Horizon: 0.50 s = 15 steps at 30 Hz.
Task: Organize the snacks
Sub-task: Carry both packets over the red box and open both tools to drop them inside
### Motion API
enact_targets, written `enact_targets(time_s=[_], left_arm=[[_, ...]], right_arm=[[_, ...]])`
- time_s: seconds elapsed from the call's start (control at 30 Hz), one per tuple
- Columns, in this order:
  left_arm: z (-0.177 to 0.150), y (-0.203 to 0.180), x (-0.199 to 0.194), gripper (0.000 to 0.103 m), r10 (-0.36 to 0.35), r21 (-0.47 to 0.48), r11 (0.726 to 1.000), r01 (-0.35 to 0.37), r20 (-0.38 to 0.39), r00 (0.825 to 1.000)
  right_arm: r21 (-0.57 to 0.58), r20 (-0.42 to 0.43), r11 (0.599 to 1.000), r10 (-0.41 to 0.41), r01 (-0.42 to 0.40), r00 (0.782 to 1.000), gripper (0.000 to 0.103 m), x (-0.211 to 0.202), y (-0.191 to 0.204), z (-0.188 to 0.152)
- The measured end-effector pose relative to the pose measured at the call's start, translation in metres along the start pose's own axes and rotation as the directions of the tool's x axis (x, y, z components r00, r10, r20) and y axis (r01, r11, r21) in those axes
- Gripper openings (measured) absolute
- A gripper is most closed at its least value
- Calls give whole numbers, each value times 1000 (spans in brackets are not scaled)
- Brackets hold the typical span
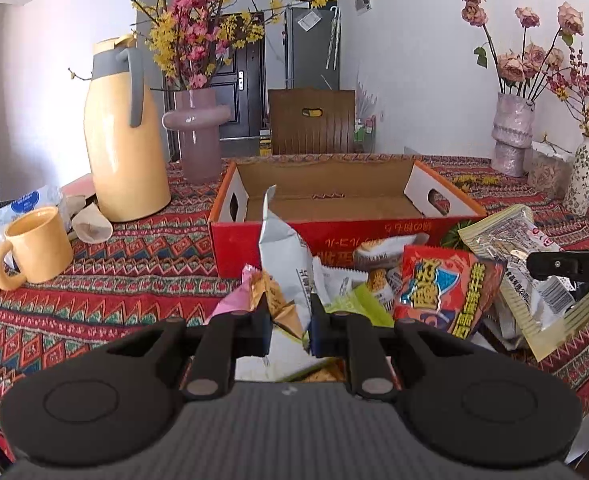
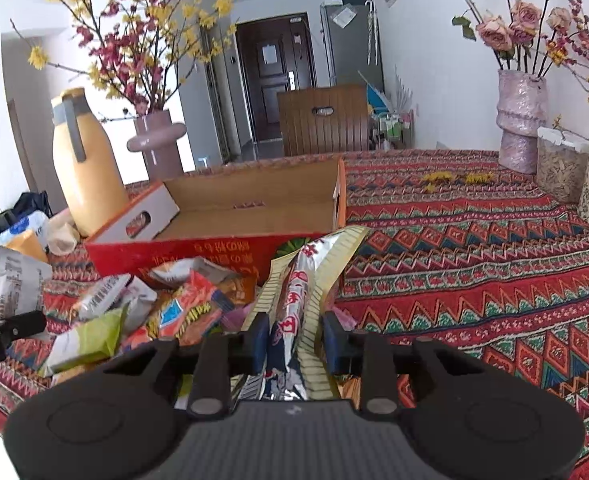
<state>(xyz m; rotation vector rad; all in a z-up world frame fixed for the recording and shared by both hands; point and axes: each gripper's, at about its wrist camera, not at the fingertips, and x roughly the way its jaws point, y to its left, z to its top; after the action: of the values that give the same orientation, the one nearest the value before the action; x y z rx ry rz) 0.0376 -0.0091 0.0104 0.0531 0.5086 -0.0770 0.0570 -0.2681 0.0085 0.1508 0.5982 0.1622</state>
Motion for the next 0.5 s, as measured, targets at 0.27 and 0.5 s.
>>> enact_targets(time_s=[0.27,0.5], left_arm=[[28,1,5,17,15,17,1000,-16,38,999],[65,1,24,17,34,31,999,-36,64,997]], right_arm=[[5,70,1000,0,0,998,27,-11,-2,19],[3,136,1000,24,-24,990,27,-3,2,55]])
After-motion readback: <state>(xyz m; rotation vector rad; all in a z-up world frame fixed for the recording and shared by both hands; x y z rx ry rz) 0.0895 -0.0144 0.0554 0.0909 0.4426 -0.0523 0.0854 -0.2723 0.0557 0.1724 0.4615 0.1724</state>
